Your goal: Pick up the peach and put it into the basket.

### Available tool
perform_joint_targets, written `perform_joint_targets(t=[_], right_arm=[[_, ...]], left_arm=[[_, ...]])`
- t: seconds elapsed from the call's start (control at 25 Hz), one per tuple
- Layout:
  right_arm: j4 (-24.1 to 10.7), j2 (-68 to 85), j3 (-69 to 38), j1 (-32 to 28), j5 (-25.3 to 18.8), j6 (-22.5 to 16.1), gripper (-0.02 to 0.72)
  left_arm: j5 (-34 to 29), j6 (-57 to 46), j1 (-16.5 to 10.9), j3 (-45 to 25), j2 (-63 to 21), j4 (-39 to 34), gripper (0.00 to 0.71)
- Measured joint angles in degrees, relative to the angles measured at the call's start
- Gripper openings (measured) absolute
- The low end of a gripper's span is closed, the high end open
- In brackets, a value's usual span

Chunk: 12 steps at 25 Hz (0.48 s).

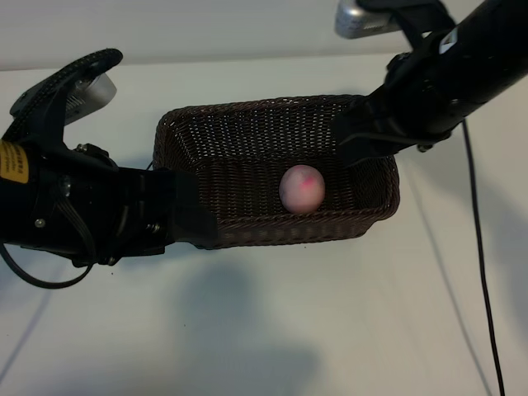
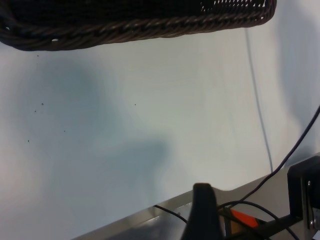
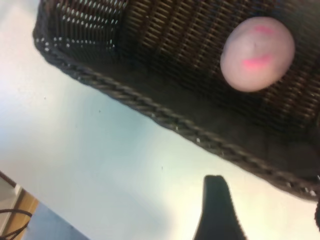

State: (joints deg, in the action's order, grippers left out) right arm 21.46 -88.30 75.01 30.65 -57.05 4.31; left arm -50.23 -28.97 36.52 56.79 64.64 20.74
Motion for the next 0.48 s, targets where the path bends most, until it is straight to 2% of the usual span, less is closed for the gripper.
perform_joint_targets(t=[0.24,0.48], right_arm=[[-0.8,5.8,-0.3,0.4,-2.6,-2.3,0.467],[-4.1,10.8,-4.1,5.8,-2.5,-6.3,0.467]], left_arm=[[0.0,0.0,0.0,0.0,0.0,0.0,0.532],[0.0,0.0,0.0,0.0,0.0,0.0,0.532]])
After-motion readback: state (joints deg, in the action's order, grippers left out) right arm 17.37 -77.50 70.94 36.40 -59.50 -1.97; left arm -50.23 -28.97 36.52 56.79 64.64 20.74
